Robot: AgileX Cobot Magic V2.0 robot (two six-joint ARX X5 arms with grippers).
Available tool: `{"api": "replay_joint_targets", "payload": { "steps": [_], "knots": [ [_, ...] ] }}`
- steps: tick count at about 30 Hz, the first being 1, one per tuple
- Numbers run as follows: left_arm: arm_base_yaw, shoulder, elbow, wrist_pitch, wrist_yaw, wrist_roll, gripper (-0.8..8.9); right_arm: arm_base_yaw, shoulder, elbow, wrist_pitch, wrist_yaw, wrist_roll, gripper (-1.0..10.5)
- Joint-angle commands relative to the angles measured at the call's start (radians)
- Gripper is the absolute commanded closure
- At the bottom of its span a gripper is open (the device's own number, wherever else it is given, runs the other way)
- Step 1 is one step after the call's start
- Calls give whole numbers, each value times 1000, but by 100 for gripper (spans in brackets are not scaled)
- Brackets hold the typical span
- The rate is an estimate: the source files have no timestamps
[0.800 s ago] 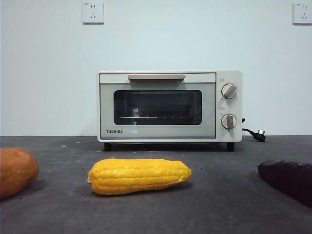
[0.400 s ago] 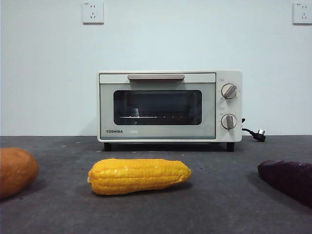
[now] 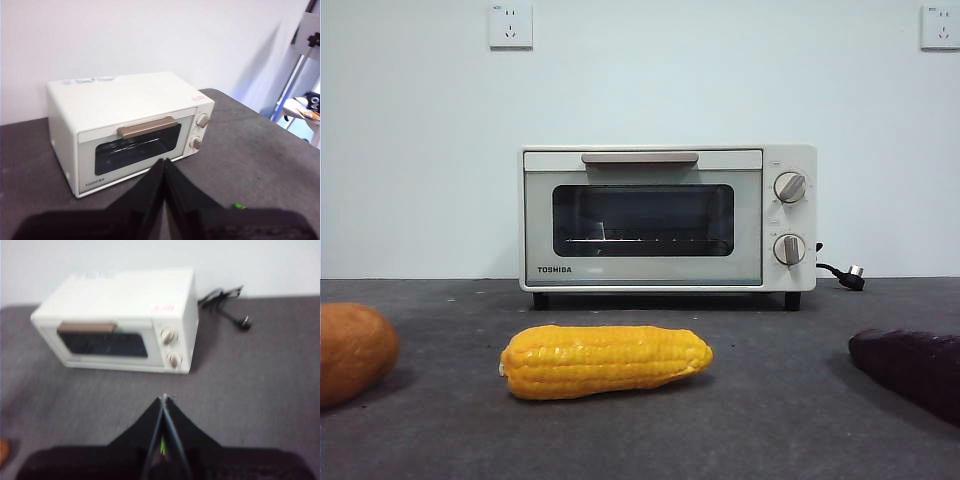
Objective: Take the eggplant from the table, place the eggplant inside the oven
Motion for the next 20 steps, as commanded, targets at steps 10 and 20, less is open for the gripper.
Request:
{"api": "replay_joint_targets", "payload": {
  "steps": [10, 20],
  "knots": [
    [-51, 60, 19, -3, 4, 39, 819, 60, 48, 33, -77, -88, -39, 935],
    [-91, 121, 19, 14, 4, 61, 819, 60, 48, 33, -78, -138, -35, 529]
  ]
}}
